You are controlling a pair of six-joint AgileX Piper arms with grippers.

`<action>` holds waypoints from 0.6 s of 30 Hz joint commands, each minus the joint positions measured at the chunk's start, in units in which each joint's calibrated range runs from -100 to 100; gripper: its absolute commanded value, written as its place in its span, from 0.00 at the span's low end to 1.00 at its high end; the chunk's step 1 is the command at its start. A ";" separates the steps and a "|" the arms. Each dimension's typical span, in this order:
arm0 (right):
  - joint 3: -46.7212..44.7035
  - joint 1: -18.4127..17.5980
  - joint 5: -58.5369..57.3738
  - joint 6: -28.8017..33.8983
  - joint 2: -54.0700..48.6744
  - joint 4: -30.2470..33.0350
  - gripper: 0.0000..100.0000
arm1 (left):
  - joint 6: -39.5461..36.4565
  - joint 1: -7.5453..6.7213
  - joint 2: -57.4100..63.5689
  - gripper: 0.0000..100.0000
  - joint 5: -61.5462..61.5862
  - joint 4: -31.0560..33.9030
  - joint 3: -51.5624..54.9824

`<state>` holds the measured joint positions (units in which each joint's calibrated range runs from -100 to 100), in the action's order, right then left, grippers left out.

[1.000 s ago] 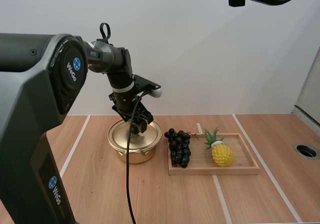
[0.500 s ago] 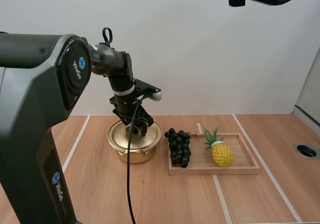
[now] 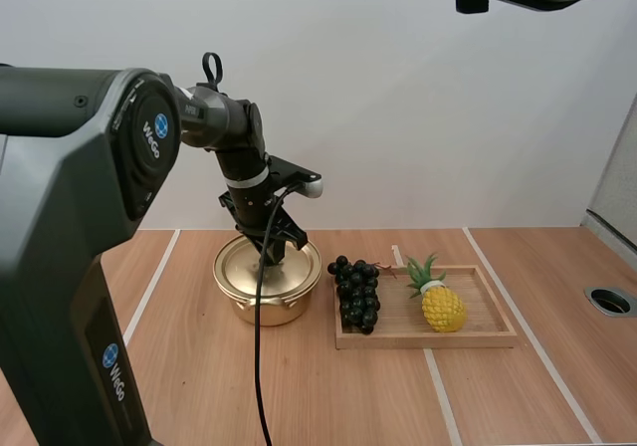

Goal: Open the pot, put the grape inside, and close it

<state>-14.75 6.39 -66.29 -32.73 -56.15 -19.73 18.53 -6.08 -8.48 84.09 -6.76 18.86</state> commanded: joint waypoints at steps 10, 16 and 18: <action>0.55 0.20 1.00 -0.48 -0.26 -0.54 1.00 | -0.15 -0.14 12.69 0.00 1.37 4.20 -1.15; 0.55 0.20 -0.35 -0.48 0.73 -0.54 1.00 | -1.63 0.00 23.79 0.00 -0.97 4.20 -6.86; 0.55 0.20 -2.06 -0.48 1.90 -0.54 1.00 | -2.33 0.00 27.81 0.00 -2.29 4.09 -9.90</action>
<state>-14.75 6.39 -66.97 -32.73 -55.18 -19.73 17.46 -6.08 15.15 84.06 -2.86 12.07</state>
